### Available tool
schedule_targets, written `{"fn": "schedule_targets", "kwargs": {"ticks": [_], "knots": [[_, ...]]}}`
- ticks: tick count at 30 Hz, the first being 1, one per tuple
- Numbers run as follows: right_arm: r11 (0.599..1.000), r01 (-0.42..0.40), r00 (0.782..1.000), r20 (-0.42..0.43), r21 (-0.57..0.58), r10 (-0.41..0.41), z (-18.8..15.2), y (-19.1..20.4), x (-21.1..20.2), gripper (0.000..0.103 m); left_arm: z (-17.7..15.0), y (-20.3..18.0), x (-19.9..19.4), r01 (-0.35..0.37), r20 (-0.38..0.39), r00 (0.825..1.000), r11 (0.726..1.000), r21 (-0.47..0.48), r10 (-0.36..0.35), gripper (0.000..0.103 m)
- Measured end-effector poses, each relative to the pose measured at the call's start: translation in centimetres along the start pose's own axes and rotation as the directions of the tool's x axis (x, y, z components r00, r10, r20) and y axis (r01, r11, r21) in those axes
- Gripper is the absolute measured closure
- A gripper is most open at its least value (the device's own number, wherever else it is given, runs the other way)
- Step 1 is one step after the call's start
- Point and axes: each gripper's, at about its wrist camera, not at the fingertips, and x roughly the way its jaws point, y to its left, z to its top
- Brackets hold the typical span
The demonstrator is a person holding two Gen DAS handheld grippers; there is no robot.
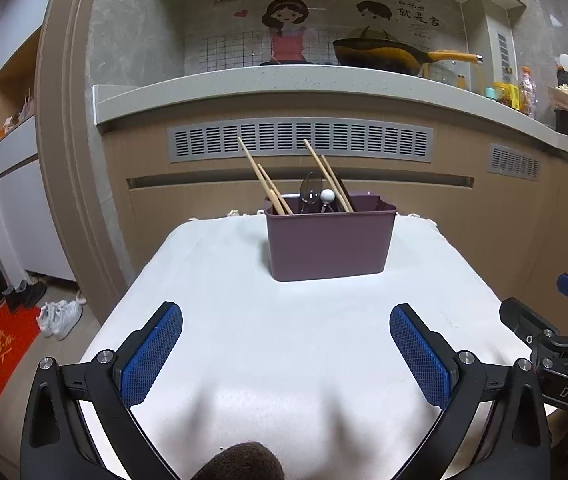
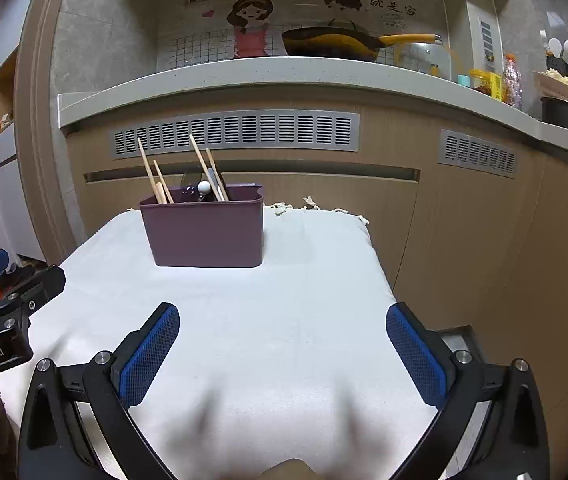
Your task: Organize utensils
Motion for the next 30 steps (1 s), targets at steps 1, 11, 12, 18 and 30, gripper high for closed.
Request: {"fn": "schedule_targets", "kwargs": {"ticks": [1, 11, 12, 18, 30], "knots": [[1.000, -0.001, 1.000, -0.003, 0.001, 0.001, -0.02, -0.09, 0.04, 0.000, -0.03, 0.00, 0.03, 0.000, -0.003, 1.000, 1.000, -0.001, 0.000, 0.000], [1.000, -0.004, 1.000, -0.006, -0.002, 0.004, -0.01, -0.07, 0.05, 0.000, -0.17, -0.17, 0.40, 0.003, -0.023, 1.000, 1.000, 0.000, -0.003, 0.000], [1.000, -0.004, 1.000, -0.007, 0.000, 0.004, -0.02, -0.07, 0.06, 0.000, -0.18, -0.22, 0.42, 0.003, -0.024, 1.000, 1.000, 0.002, -0.003, 0.000], [1.000, -0.003, 1.000, -0.004, 0.000, 0.003, -0.06, 0.00, 0.00, 0.000, -0.26, -0.38, 0.36, 0.004, -0.025, 1.000, 1.000, 0.003, -0.003, 0.000], [1.000, 0.000, 1.000, 0.011, 0.003, 0.000, 0.15, 0.04, -0.34, 0.000, -0.44, -0.55, 0.37, 0.006, -0.030, 1.000, 1.000, 0.009, -0.006, 0.000]]}}
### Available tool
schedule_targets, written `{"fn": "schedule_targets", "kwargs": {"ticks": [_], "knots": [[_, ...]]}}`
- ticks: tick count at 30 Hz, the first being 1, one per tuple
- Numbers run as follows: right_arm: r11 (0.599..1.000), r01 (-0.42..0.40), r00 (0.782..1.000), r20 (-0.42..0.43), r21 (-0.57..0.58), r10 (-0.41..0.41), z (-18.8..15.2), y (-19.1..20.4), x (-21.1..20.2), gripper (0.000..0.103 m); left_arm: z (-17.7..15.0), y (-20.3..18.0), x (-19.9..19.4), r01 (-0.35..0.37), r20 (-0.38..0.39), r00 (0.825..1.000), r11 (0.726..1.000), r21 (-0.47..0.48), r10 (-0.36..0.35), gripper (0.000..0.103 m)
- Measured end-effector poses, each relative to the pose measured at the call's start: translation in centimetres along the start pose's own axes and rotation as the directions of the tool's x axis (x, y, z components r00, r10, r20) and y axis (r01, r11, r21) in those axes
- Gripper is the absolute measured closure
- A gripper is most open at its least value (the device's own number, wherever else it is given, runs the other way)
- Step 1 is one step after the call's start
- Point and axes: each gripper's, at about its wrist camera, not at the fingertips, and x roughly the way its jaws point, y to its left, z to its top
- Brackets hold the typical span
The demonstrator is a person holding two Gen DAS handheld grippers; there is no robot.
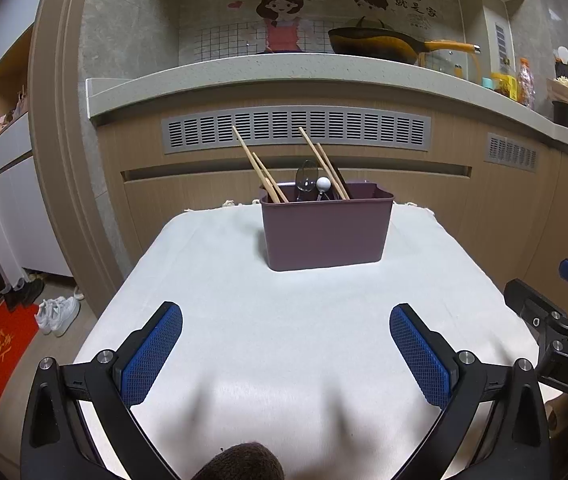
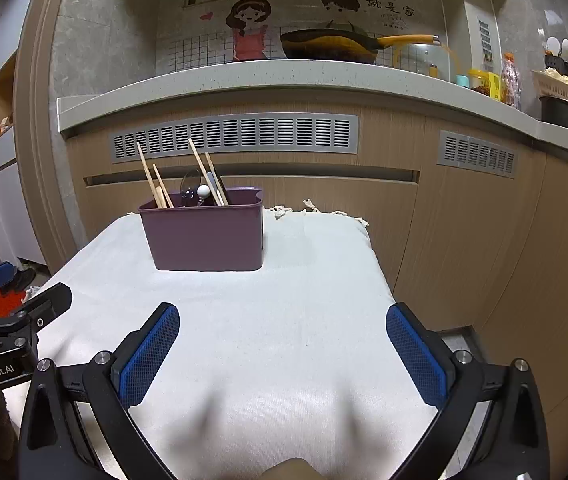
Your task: Organize utensils
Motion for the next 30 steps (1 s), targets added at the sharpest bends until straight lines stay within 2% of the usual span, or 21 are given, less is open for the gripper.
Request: {"fn": "schedule_targets", "kwargs": {"ticks": [30], "knots": [[1.000, -0.017, 1.000, -0.003, -0.001, 0.017, 0.13, 0.12, -0.10, 0.000, 0.00, 0.18, -0.31, -0.008, 0.004, 1.000, 1.000, -0.008, 0.008, 0.000]]}}
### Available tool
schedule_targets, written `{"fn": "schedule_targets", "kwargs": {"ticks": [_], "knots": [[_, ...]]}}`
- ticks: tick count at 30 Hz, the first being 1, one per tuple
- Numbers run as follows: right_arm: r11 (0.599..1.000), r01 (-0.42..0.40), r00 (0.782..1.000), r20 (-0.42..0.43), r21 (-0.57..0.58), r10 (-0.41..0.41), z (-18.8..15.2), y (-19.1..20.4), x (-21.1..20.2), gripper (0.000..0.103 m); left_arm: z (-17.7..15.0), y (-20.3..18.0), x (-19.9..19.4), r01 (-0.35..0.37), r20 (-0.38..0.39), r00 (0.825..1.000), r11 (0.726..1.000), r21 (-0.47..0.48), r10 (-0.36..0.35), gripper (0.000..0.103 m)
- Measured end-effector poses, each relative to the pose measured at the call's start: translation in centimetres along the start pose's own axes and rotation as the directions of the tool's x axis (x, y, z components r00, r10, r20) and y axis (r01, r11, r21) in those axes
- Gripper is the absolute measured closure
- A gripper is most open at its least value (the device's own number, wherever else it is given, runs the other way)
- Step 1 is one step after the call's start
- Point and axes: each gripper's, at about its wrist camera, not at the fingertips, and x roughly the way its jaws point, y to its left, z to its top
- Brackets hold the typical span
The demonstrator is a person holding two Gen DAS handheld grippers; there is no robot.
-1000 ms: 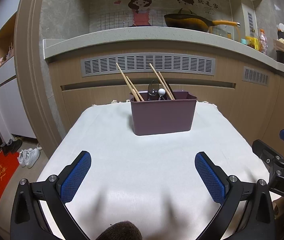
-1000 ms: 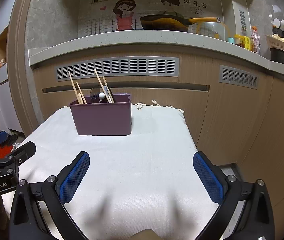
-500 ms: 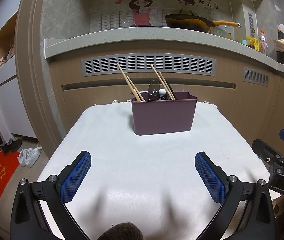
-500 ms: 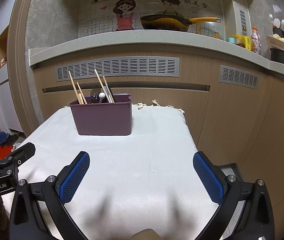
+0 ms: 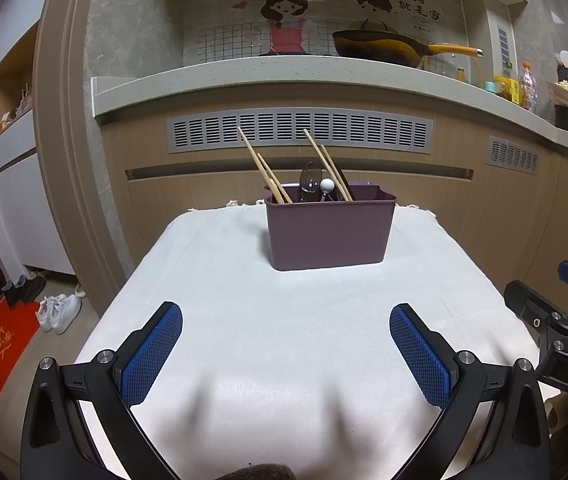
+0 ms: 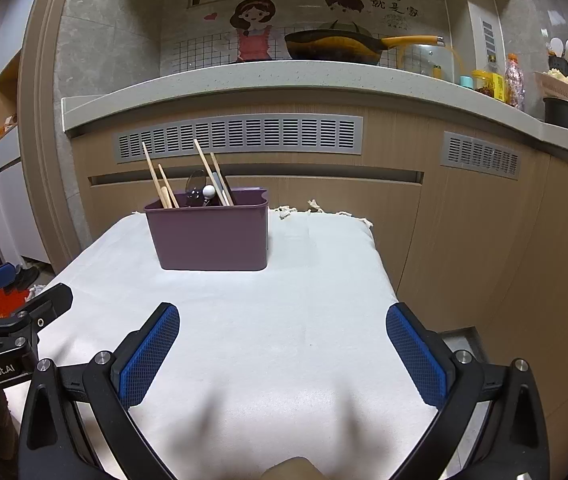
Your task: Organize utensils
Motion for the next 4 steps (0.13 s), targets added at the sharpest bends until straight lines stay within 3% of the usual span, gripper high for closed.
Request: {"fn": "schedule_targets", "kwargs": {"ticks": [4], "knots": [[1.000, -0.005, 1.000, 0.000, -0.002, 0.005, 0.00, 0.10, -0.06, 0.000, -0.10, -0.09, -0.28, -0.009, -0.004, 1.000, 1.000, -0.004, 0.009, 0.000]]}}
